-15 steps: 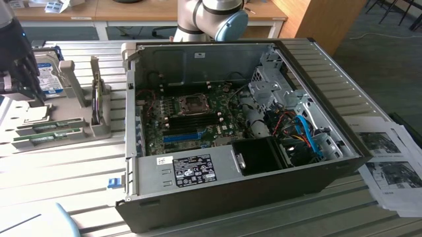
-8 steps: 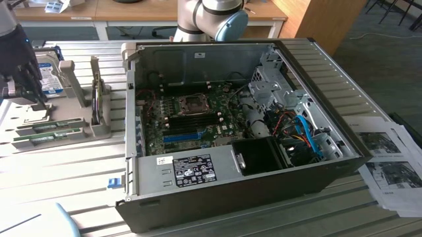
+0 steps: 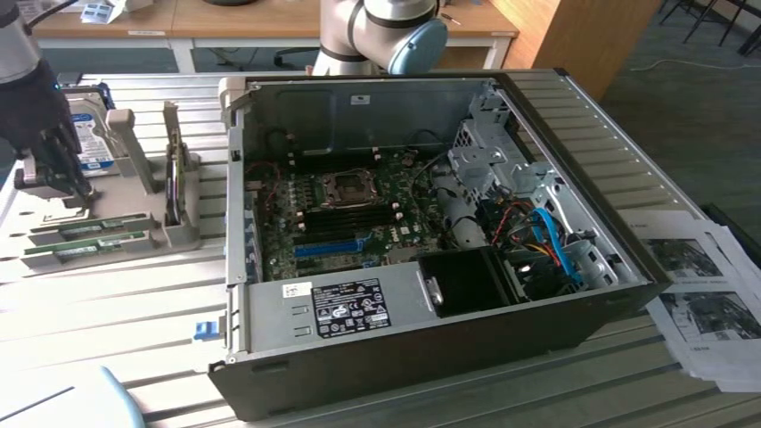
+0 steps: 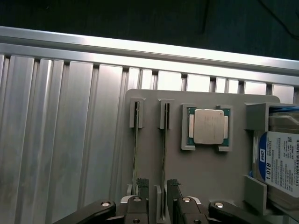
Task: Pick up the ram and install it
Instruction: 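Pick up the ram and move it above insertion slot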
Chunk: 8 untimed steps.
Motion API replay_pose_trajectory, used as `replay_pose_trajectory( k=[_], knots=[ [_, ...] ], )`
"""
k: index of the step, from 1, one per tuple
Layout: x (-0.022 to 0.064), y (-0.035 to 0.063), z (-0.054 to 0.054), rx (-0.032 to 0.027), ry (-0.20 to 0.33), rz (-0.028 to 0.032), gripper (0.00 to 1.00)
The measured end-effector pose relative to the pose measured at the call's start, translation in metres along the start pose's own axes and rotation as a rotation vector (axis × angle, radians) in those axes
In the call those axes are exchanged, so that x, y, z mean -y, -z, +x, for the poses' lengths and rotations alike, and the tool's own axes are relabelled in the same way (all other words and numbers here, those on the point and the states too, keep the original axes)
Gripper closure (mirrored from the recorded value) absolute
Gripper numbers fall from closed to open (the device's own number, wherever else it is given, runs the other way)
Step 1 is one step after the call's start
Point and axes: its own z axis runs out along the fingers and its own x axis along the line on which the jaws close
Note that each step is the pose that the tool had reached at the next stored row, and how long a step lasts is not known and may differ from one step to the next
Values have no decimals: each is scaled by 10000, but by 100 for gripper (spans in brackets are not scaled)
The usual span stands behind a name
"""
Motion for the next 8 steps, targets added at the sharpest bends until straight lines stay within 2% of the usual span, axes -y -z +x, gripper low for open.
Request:
replay_pose_trajectory(
  k=[8],
  knots=[
    [3,-110,3,-1,0,-2,71]
  ],
)
